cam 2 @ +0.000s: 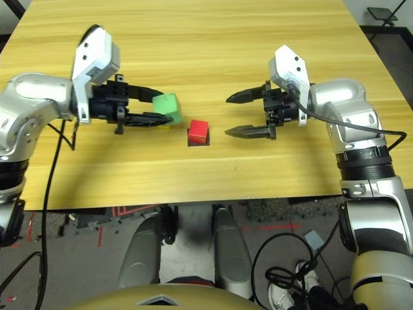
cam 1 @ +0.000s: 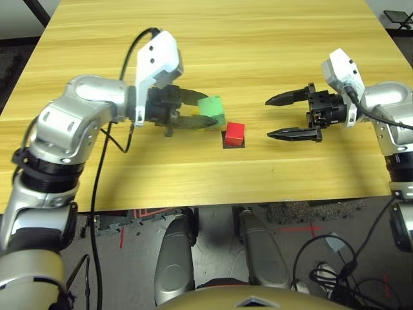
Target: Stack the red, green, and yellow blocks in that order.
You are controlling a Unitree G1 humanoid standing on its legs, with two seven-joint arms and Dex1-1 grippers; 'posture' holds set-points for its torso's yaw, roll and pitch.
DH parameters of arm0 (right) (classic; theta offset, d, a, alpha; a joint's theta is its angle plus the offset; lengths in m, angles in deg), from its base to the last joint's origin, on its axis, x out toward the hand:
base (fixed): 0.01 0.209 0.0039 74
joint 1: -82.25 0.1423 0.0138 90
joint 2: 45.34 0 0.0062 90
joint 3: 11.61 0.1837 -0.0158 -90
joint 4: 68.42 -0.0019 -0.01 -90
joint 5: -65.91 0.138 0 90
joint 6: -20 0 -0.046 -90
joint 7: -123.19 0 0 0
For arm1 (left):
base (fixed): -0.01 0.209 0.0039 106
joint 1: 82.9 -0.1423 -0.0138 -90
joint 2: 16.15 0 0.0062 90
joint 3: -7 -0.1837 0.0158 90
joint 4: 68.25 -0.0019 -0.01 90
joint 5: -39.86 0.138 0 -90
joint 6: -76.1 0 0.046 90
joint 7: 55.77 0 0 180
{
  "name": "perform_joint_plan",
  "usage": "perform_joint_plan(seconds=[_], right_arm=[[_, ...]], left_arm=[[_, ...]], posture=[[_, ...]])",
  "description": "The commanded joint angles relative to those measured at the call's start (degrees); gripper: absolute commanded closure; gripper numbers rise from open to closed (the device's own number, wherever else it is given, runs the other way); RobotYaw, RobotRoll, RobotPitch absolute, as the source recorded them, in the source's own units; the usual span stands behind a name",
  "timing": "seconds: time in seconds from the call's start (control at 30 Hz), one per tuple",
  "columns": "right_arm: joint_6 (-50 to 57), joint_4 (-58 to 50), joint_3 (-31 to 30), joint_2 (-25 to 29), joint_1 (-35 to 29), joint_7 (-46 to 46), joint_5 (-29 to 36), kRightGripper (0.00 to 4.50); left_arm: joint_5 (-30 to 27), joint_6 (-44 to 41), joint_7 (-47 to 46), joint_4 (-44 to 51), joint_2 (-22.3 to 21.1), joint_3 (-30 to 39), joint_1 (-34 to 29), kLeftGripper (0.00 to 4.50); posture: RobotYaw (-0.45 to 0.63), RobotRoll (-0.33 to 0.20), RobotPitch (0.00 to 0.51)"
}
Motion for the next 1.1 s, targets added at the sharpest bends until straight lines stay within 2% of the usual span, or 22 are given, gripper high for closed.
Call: perform_joint_plan(seconds=[0.03, 0.27, 0.67, 1.1], right_arm=[[1.5, -3.3, 1.0, 1.0, -1.5, -0.6, 1.2, 0.0], [4.2, -7.3, 1.9, 2.2, -3.3, -2.3, 2.6, 0.0], [6.1, -10.4, 3.0, 4.0, -5.6, -3.8, 3.9, 0.0], [6.9, -10.9, 3.0, 4.5, -5.6, -4.7, 4.6, 0.0]], left_arm=[[2.5, 4.4, 3.7, -4.1, 1.9, -2.3, 1.7, 2.43], [6.9, 12.6, 8.9, -15.4, 6.8, -4.4, 5.2, 2.43], [14.9, 27.6, 12.7, -33.1, 12.1, -4.2, 10.2, 2.43], [18.4, 31.9, 13.0, -37.7, 14.3, -3.6, 10.6, 2.43]], posture=[[0.11, -0.02, 0.255], [0.06, -0.031, 0.259], [0.03, -0.045, 0.254], [0.02, -0.051, 0.263]])
